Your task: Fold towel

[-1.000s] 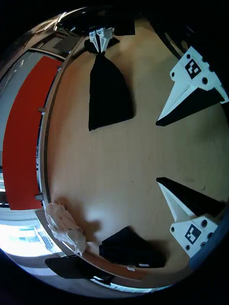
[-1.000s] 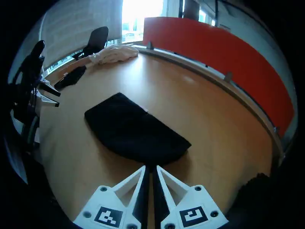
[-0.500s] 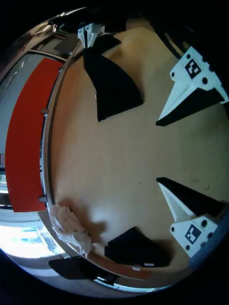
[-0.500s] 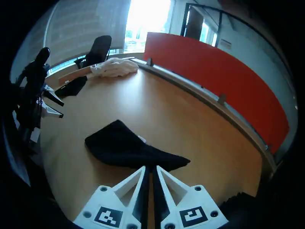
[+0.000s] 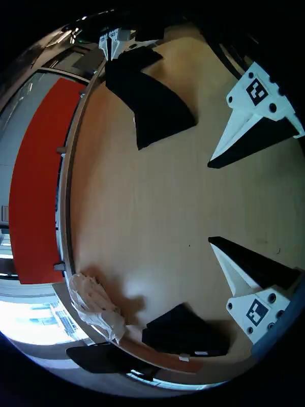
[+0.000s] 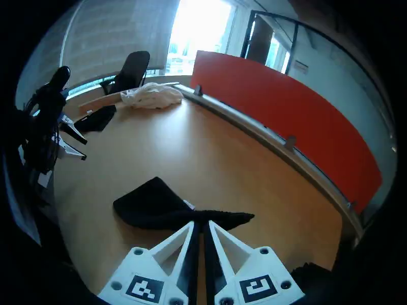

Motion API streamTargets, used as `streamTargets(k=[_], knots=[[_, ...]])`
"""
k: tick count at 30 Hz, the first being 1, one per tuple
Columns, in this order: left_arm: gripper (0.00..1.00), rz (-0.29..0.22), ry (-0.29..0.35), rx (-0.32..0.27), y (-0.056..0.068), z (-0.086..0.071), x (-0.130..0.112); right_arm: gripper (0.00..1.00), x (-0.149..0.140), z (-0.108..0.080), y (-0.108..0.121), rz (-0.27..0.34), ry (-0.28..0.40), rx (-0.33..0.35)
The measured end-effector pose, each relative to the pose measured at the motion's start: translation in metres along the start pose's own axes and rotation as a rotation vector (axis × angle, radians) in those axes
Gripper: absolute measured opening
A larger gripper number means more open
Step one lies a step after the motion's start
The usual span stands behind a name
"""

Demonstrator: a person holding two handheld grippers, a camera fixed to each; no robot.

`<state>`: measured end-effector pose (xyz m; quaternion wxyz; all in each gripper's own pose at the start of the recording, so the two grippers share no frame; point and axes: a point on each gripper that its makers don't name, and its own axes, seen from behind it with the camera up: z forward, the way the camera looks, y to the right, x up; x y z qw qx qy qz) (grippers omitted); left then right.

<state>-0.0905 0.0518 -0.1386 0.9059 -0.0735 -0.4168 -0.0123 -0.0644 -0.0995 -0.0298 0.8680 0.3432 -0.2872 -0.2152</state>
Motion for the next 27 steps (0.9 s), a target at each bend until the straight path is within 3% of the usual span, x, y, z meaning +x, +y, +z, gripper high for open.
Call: streamTargets(k=[14,27], knots=[[1.00,-0.003,0.010,-0.005,0.002,-0.002,0.004,0.05,0.002,0.000,-0.005,-0.016,0.003,0.016],[1.00,-0.024,0.030,0.000,-0.003,-0.008,0.009,0.05,0.013,0.020,-0.039,-0.060,0.008,0.094]])
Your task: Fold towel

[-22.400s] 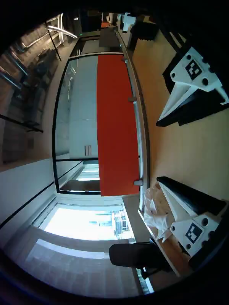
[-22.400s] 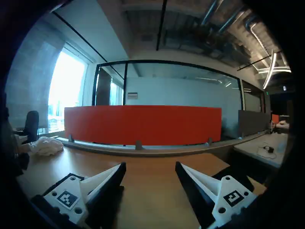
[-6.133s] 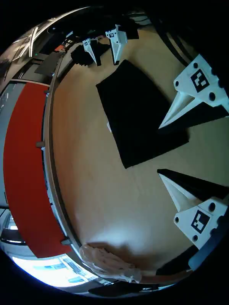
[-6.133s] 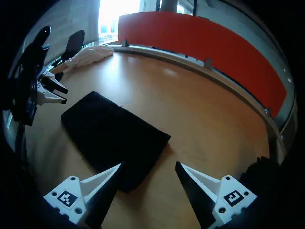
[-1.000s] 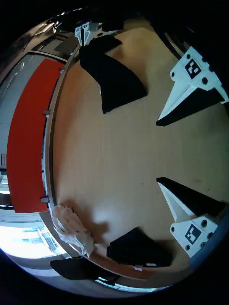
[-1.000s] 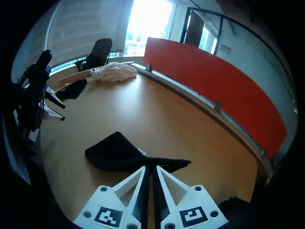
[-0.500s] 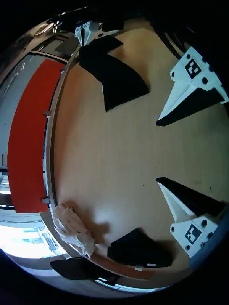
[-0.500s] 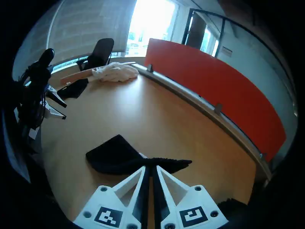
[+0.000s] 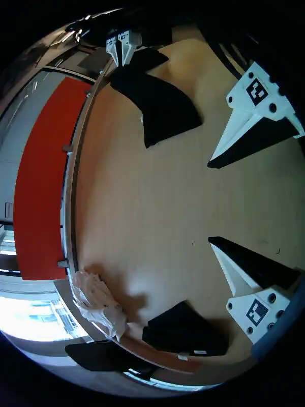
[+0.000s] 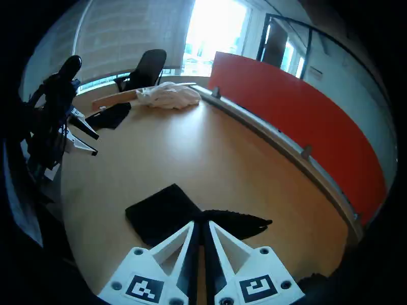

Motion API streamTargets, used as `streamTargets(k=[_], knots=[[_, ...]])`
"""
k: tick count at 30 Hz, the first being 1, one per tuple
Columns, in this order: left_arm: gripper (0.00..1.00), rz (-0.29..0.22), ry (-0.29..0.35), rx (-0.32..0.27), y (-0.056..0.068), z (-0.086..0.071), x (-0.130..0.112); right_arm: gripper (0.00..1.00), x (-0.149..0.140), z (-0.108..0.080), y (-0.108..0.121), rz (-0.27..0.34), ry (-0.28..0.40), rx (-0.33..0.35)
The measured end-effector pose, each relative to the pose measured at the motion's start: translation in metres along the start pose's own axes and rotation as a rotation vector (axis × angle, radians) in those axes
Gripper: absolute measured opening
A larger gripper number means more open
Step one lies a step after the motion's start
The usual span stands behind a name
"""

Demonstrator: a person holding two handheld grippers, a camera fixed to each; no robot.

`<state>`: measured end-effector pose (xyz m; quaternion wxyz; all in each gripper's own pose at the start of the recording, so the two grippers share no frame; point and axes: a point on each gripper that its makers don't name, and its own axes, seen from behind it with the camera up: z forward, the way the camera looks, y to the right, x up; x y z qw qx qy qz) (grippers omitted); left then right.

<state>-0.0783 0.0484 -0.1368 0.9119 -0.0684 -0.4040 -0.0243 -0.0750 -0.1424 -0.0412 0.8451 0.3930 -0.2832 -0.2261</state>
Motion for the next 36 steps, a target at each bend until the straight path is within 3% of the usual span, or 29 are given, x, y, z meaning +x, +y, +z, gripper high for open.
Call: streamTargets(k=[19,26,36], knots=[[1.00,-0.031,0.026,0.016,-0.010,-0.013,0.005,0.05,0.000,0.049,-0.070,-0.031,-0.033,0.155],[1.00,-0.044,0.027,0.025,-0.015,-0.017,0.001,0.05,-0.007,0.067,-0.083,-0.018,-0.060,0.197],[1.00,-0.057,0.024,0.034,-0.020,-0.019,-0.004,0.05,-0.013,0.074,-0.088,-0.002,-0.073,0.213]])
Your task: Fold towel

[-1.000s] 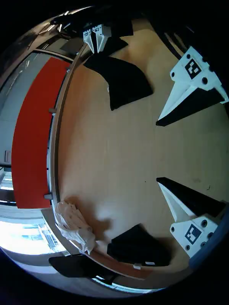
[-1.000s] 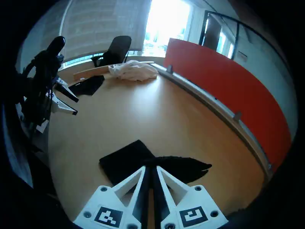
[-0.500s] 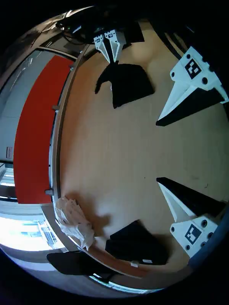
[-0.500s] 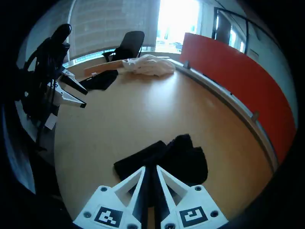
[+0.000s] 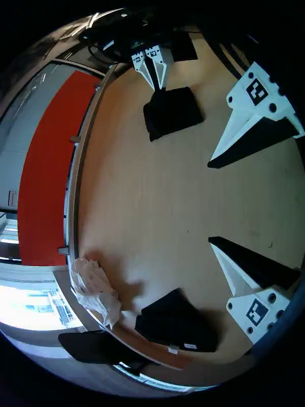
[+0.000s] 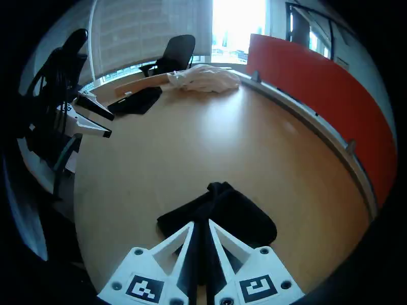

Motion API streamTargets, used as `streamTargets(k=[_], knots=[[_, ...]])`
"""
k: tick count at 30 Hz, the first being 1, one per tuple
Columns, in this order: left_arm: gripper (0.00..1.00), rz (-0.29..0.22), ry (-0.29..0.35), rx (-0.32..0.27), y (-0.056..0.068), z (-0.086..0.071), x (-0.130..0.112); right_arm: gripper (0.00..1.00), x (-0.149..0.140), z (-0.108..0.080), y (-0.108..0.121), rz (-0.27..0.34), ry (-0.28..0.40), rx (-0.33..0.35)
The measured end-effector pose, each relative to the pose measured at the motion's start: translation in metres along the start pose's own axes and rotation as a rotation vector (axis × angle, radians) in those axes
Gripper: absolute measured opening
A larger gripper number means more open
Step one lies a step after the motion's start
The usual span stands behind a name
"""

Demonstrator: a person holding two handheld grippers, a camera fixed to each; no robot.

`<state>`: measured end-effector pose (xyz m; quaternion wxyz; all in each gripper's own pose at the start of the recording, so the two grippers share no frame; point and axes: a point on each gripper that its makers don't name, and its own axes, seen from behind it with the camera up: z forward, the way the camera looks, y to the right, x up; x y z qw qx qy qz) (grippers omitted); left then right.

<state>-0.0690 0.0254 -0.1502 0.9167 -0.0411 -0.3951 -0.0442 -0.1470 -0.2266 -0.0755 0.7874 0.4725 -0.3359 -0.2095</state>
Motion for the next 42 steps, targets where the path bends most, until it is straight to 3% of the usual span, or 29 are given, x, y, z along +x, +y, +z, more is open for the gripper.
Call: streamTargets(k=[18,22,27,31,42], knots=[[1.00,0.010,0.000,-0.006,0.005,0.000,0.001,0.11,-0.010,0.021,-0.012,0.023,-0.022,0.033],[1.00,0.008,-0.001,-0.004,0.004,-0.001,0.000,0.26,-0.013,0.020,-0.012,0.027,-0.027,0.033],[1.00,0.004,-0.001,-0.002,0.003,0.000,-0.001,0.61,-0.016,0.018,-0.010,0.032,-0.033,0.028],[1.00,0.006,0.001,-0.003,0.004,0.000,0.000,0.68,-0.017,0.017,-0.008,0.038,-0.033,0.021],[1.00,0.013,0.002,-0.006,0.007,0.000,0.001,0.69,-0.014,0.013,-0.005,0.037,-0.028,0.018]])
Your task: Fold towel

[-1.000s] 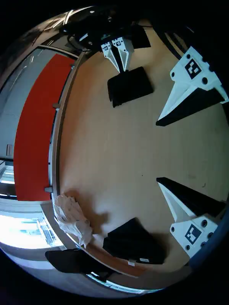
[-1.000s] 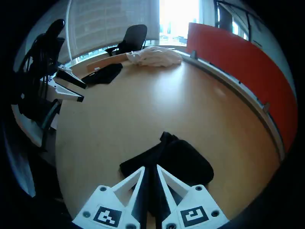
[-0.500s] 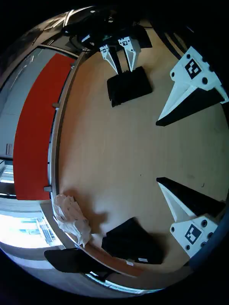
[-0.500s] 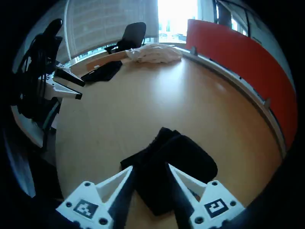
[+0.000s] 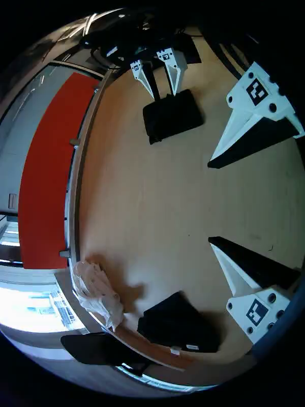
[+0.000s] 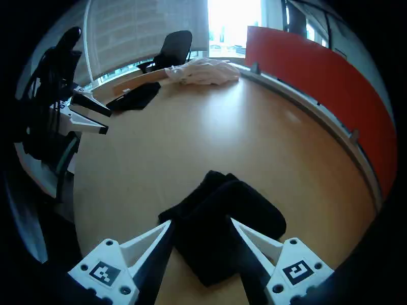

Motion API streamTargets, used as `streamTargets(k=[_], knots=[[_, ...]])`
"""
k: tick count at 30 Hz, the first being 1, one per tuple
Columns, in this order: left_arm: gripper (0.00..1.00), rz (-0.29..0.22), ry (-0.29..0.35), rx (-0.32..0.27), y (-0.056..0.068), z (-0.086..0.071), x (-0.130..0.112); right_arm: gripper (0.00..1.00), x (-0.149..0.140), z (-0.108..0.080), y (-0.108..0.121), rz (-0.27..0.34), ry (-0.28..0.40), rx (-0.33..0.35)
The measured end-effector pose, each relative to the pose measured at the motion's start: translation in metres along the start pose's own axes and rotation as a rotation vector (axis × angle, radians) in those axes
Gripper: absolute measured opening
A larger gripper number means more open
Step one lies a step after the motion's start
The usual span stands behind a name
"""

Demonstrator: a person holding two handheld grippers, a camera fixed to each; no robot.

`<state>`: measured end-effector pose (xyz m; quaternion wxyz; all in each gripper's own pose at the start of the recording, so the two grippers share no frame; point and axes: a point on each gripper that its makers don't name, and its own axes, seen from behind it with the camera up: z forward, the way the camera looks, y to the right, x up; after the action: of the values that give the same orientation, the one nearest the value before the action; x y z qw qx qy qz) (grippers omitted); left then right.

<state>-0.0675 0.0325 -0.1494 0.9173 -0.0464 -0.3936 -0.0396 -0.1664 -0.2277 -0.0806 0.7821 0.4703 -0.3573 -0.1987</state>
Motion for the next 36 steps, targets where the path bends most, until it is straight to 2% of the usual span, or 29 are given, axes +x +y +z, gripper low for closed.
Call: streamTargets(k=[26,36], knots=[[1.00,0.002,0.001,-0.005,0.004,0.001,0.001,0.70,0.002,-0.018,0.005,-0.013,0.013,-0.006],[1.00,0.008,0.002,-0.006,0.005,0.000,0.003,0.70,-0.016,-0.021,0.005,0.006,-0.009,-0.017]])
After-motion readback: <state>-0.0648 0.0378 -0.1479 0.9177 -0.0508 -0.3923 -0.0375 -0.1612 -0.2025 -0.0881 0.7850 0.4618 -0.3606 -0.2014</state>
